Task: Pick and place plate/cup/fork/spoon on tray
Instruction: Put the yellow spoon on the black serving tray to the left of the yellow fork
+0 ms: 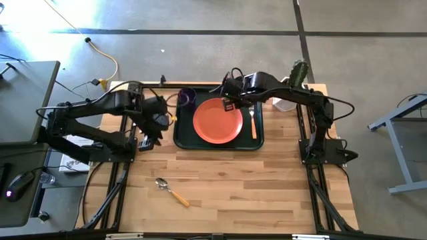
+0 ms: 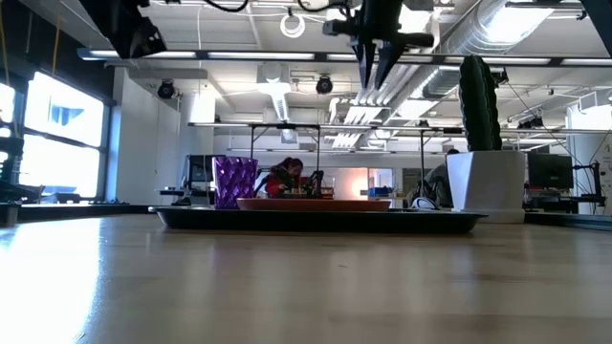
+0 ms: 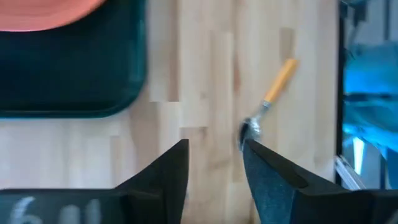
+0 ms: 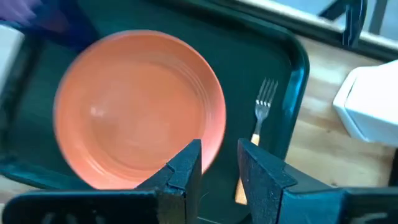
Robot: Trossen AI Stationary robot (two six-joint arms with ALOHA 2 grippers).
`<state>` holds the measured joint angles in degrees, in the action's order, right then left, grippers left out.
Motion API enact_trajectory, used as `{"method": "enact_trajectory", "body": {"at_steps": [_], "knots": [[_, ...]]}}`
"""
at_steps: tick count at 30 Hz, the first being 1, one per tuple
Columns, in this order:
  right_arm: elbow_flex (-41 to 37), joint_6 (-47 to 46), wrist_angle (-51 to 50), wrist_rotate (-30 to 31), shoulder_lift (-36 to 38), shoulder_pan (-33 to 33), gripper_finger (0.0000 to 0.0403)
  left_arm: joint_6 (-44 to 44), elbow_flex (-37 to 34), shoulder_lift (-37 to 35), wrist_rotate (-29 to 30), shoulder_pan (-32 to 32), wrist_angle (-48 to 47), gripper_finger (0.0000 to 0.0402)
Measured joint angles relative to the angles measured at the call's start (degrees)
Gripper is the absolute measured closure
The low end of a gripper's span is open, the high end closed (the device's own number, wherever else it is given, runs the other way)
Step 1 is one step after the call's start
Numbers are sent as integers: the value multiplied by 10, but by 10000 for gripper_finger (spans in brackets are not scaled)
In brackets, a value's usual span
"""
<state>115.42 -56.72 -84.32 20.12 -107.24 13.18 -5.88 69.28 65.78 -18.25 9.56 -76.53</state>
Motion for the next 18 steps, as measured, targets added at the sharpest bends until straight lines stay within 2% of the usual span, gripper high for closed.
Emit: {"method": "enact_trajectory", "body": {"at_steps": [7, 14, 18], "knots": [[103, 29, -8, 25, 0, -1, 306, -2, 0, 0, 2, -98, 27, 214], [197, 111, -6, 22, 1, 7, 306, 38, 0, 1, 42, -200, 96, 220], [180, 142, 17, 6, 21, 10, 306, 72, 0, 16, 78, -251, 130, 226]]}}
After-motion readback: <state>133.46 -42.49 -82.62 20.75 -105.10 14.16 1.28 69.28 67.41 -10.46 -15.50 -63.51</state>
